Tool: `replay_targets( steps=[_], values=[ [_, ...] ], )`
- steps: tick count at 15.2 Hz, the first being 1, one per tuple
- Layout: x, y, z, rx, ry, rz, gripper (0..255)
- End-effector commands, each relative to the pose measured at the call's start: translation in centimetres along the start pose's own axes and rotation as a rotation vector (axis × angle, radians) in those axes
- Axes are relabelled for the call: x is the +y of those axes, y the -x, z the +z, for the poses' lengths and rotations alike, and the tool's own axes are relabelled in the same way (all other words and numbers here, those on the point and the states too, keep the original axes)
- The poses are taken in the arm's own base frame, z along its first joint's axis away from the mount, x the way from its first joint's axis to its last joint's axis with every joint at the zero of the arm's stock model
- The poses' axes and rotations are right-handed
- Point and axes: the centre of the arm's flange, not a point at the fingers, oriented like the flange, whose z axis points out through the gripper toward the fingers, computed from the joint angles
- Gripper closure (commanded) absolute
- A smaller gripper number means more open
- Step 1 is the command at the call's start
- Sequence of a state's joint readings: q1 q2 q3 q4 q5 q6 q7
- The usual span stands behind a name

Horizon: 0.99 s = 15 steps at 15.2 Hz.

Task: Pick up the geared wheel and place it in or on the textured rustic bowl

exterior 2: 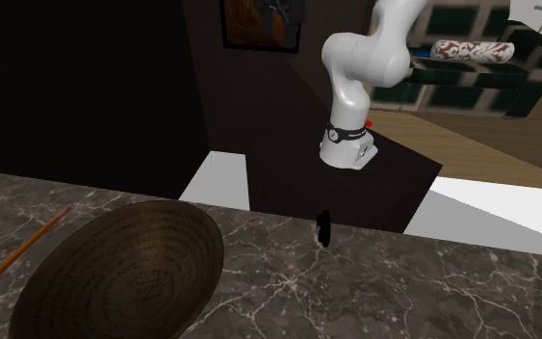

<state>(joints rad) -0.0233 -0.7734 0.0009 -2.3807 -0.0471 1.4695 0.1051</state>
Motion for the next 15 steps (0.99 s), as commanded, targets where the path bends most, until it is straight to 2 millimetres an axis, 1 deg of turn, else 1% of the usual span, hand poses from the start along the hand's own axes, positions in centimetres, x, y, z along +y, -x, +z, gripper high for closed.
replay_targets(
  steps=[1, 8, 15],
  values=[
    [0.0, 0.0, 0.0, 0.000, 0.000, 0.000, 0],
    [-8.1, -1.8, 2.5, 0.030, -0.032, 0.067, 0],
    [-16.2, -4.1, 4.7, 0.060, -0.065, 0.134, 0]
  ],
)
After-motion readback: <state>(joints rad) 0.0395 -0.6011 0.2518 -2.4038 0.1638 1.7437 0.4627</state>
